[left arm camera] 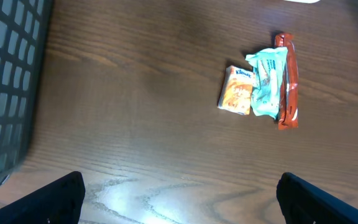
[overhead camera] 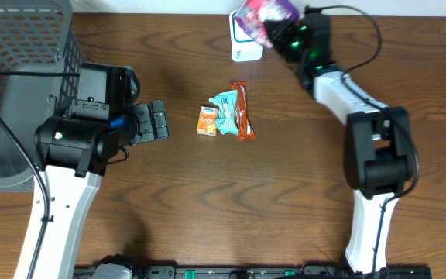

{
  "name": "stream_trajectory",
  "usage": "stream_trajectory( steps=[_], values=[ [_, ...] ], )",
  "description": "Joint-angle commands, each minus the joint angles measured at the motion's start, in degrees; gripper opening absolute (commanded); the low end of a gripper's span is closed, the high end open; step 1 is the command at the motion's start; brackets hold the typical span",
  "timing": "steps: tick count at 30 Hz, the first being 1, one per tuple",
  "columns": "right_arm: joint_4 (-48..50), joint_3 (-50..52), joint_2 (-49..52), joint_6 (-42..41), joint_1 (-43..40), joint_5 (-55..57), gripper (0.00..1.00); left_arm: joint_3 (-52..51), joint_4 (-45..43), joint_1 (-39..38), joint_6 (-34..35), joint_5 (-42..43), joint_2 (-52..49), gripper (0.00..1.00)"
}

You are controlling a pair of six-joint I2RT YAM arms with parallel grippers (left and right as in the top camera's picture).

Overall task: Scan the item barcode
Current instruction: 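Carry the pad package to the table's right edge and release it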

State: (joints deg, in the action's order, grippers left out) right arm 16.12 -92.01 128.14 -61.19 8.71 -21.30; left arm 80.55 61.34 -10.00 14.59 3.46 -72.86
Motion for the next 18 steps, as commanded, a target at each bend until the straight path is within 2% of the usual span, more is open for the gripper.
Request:
stream_trajectory(
  steps=[1, 9, 12, 15, 18],
  values=[
    [-1.97, -2.12, -6.03, 0.81, -7.78, -7.5, 0.01, -0.09, 0.13, 0.07, -0.35, -0.74, -0.13, 0.98],
    [-31.41, -2.1, -9.97, 0.83, -25.0, -9.25, 0.01, -0.09, 0.13, 0.07, -0.33, -0.74, -0.13, 0.98],
    [-40.98, -1.84, -9.94, 0.83, -30.71, -6.45, 0.01, -0.09, 0.13, 0.07, -0.35, -0.74, -0.13, 0.98],
    [-45.53, -1.6, -9.94, 0.83, -35.28, -1.75, 0.01, -0.09, 0.13, 0.07, -0.33, -0.74, -0.13, 0.98],
    [-45.4, -1.05, -9.9, 0.85, -38.47, 1.62, 0.01, -0.09, 0.13, 0.07, -0.35, -0.74, -0.13, 0.98]
  ],
)
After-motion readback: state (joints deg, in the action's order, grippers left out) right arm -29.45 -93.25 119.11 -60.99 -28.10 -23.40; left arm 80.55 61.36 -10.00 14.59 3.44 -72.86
